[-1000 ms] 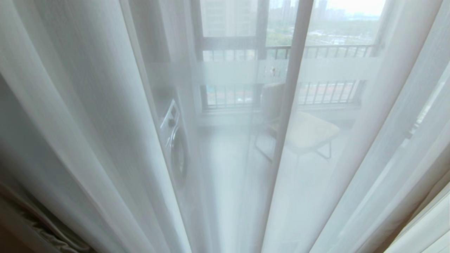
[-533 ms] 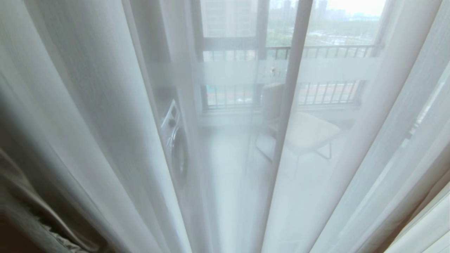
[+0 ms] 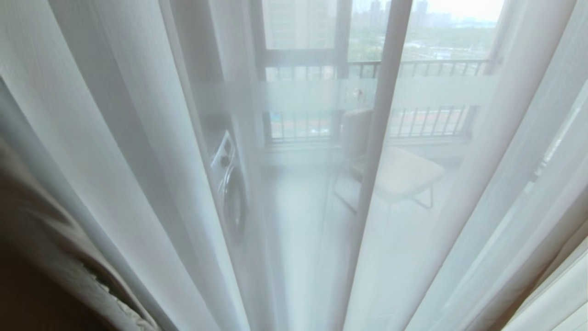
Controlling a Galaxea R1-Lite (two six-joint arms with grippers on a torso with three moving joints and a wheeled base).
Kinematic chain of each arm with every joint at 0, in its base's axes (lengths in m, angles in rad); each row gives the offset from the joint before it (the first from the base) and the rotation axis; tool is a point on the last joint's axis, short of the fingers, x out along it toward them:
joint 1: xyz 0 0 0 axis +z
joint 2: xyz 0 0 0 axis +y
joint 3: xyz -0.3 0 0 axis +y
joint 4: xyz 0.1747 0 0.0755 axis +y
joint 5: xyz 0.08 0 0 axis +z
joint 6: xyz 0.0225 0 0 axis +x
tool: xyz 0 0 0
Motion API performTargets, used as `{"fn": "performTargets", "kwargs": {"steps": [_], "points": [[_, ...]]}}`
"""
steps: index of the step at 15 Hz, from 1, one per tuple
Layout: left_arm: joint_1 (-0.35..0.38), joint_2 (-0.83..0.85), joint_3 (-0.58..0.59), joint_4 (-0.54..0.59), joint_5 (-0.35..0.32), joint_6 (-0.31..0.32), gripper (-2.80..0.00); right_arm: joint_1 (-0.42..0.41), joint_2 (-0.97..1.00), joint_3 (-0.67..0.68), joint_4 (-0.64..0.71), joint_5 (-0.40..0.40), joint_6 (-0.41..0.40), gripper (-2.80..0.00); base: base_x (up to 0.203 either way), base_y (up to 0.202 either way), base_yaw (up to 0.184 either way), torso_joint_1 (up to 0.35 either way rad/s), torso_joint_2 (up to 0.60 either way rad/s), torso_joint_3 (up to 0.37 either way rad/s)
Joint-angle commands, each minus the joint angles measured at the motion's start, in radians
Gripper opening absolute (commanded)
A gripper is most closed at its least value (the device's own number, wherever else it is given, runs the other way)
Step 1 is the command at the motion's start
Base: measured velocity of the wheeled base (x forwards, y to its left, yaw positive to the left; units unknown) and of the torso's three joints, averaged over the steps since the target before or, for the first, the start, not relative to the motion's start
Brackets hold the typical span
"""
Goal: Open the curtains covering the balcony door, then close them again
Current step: Close the outer curtains on both sides
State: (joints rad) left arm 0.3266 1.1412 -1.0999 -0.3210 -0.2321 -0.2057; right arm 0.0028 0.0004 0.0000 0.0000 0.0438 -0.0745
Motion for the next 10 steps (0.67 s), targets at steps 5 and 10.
{"fn": "performTargets", "kwargs": {"steps": [5, 10], "points": [[-0.077, -0.037, 0.025, -0.003, -0.003, -0.001, -2.80, 0.000, 0.000, 0.000, 0.000, 0.001, -0.001, -2.80, 0.000, 0.000, 0.000, 0.000, 0.00, 0.000], [-0.119, -0.035, 0.025, -0.003, -0.060, -0.001, -2.80, 0.000, 0.000, 0.000, 0.000, 0.001, -0.001, -2.80, 0.000, 0.000, 0.000, 0.000, 0.00, 0.000]]}}
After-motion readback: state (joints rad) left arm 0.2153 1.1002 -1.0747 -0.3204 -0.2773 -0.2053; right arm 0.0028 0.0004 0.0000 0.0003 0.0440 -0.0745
